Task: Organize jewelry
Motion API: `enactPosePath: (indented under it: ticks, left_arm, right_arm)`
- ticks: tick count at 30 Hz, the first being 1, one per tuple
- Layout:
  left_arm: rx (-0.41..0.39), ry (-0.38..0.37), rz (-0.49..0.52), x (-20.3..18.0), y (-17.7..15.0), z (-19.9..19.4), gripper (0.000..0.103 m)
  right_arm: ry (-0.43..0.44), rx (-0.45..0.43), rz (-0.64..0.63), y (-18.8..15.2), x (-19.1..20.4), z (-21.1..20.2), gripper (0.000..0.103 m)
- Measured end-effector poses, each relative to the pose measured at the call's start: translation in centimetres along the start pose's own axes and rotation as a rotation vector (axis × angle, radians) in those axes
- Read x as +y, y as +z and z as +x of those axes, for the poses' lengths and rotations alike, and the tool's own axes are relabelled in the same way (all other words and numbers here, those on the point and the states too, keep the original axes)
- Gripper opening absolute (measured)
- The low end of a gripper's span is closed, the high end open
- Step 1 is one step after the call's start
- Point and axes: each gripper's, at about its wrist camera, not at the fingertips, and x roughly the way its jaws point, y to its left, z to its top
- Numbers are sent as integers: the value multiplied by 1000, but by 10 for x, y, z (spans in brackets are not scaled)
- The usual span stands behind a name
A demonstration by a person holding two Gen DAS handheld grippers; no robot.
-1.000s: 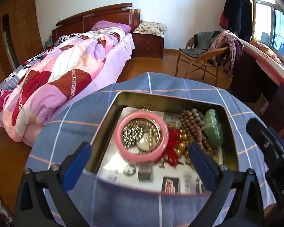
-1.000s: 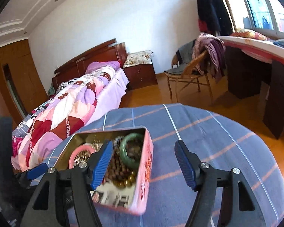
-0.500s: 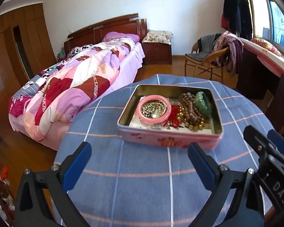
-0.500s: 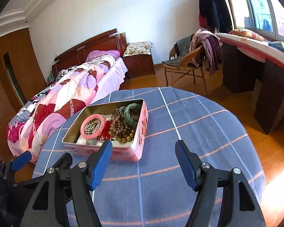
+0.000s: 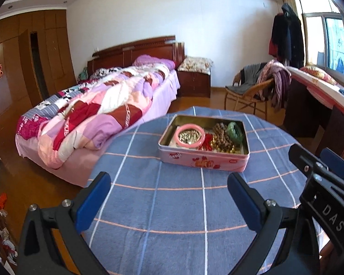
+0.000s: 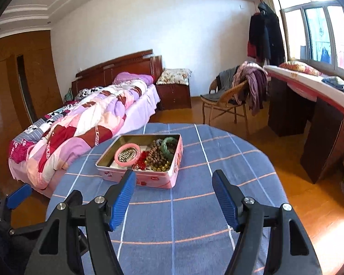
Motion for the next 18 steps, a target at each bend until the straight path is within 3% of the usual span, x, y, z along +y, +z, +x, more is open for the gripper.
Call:
enactPosePath:
  ticks: [18]
  left_arm:
    - [-174,0,-65,21,13,-60,103]
  right_arm:
    - [3,-245,2,26,13,-89,77]
